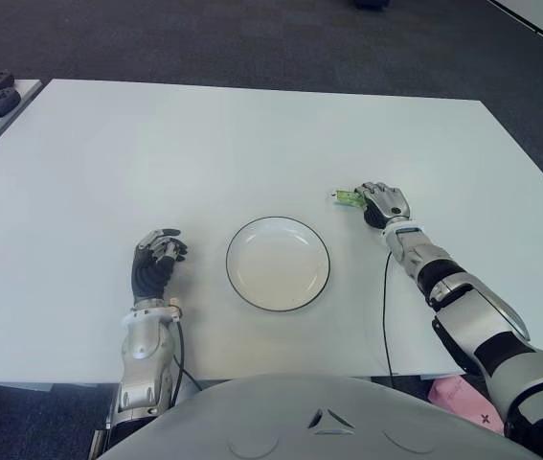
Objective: Put the toothpaste on the table into the plate.
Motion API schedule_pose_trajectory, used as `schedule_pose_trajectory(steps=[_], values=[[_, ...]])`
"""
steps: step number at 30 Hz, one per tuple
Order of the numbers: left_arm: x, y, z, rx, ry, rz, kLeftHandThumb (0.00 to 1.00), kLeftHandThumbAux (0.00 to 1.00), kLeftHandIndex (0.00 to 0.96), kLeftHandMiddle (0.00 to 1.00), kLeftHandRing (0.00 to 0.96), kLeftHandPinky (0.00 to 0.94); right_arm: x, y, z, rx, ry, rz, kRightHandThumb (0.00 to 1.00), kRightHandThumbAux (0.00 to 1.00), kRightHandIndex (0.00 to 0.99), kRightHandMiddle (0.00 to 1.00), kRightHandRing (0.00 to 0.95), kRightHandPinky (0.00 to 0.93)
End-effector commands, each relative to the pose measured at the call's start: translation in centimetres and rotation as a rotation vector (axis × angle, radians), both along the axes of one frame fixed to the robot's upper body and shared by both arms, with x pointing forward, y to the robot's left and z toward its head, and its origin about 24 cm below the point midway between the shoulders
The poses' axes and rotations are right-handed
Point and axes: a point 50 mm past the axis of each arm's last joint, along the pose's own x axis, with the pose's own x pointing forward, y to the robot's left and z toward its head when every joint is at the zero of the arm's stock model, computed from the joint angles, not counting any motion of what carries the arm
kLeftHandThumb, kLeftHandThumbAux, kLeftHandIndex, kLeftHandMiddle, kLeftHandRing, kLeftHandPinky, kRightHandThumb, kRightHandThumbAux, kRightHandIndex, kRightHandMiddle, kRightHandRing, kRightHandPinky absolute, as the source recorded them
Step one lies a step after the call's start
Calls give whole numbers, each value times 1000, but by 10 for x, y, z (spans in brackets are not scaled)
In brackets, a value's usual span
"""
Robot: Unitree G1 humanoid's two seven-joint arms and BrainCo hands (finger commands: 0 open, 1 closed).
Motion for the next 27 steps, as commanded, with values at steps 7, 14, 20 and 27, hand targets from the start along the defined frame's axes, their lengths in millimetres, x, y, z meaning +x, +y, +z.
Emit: schedule_pose_trajectory(steps=[7, 14, 20, 27], values=[[2, -4, 0, 5, 9, 13, 694, 723, 433, 594, 575, 549, -70, -20, -65, -78, 322, -94, 956, 661, 377, 502, 531, 779], [1, -3, 0, 4, 11, 10, 694, 723, 433, 593, 571, 546, -70, -18, -63, -50, 270, -76, 949, 663, 370, 501, 536, 850], [1, -2, 0, -8, 6, -1, 694, 722, 433, 591, 567, 548, -70, -17, -60, -14, 190, -46, 913, 670, 377, 517, 658, 882], [1, -1, -1, -4, 12, -2, 695, 723, 433, 596, 577, 562, -65, -16, -53, 18, 108, -38, 855, 681, 390, 543, 864, 902]])
